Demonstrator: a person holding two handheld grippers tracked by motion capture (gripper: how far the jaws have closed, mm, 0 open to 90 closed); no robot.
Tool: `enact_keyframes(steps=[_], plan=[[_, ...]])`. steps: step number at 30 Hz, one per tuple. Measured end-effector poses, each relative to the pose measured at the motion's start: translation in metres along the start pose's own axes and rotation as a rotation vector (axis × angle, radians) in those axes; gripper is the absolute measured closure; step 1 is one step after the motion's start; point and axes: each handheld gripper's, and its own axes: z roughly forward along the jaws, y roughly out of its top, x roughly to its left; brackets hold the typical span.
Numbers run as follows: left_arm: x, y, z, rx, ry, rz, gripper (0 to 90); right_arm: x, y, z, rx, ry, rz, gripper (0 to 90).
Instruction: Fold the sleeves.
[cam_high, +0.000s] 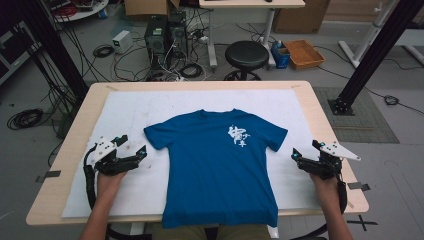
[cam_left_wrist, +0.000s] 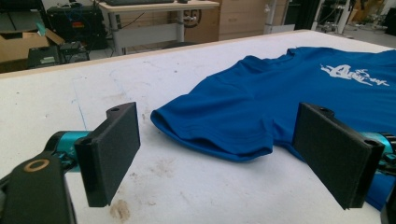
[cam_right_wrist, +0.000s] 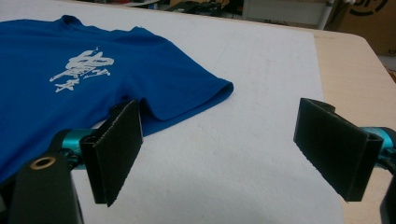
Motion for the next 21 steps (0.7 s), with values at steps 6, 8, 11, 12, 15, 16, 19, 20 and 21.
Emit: enact_keyframes(steps=[6, 8, 11, 12, 15, 16, 19, 20, 21], plan=[[-0.0002, 0.0001, 0.0000, 0.003, 0.001, 0.004, 15.1, -0.0001, 0.0000, 0.0000, 0.000, 0.001, 0.004, 15.2], [-0.0002, 0.0001, 0.0000, 0.003, 0.001, 0.005, 15.2, -0.0003, 0.0000, 0.0001, -0.001, 0.001, 0.004, 15.1], [-0.0006, 0.0001, 0.0004, 0.003, 0.005, 0.005, 15.2, -0.0011, 0.0001, 0.0001, 0.002, 0.001, 0.021, 15.1], [-0.0007, 0.0002, 0.0004, 0.005, 0.007, 0.006, 15.2, -0.0017, 0.0002, 0.0002, 0.004, 0.000, 0.019, 15.1], [-0.0002, 0.0003, 0.0008, 0.005, 0.006, 0.005, 15.2, -0.0021, 0.0003, 0.0005, 0.006, -0.001, 0.025, 15.1], [0.0000, 0.0003, 0.0007, 0.009, 0.007, 0.001, 15.2, -0.0021, 0.0003, 0.0005, 0.007, -0.003, 0.025, 15.1], [0.0004, 0.0004, 0.0009, 0.008, 0.013, -0.005, 15.2, -0.0029, 0.0004, 0.0007, 0.011, -0.006, 0.039, 15.1], [0.0004, 0.0004, 0.0009, 0.009, 0.015, -0.006, 15.2, -0.0029, 0.0004, 0.0007, 0.011, -0.006, 0.039, 15.1], [0.0003, 0.0004, 0.0009, 0.010, 0.019, -0.008, 15.1, -0.0034, 0.0005, 0.0011, 0.012, -0.009, 0.045, 15.2]])
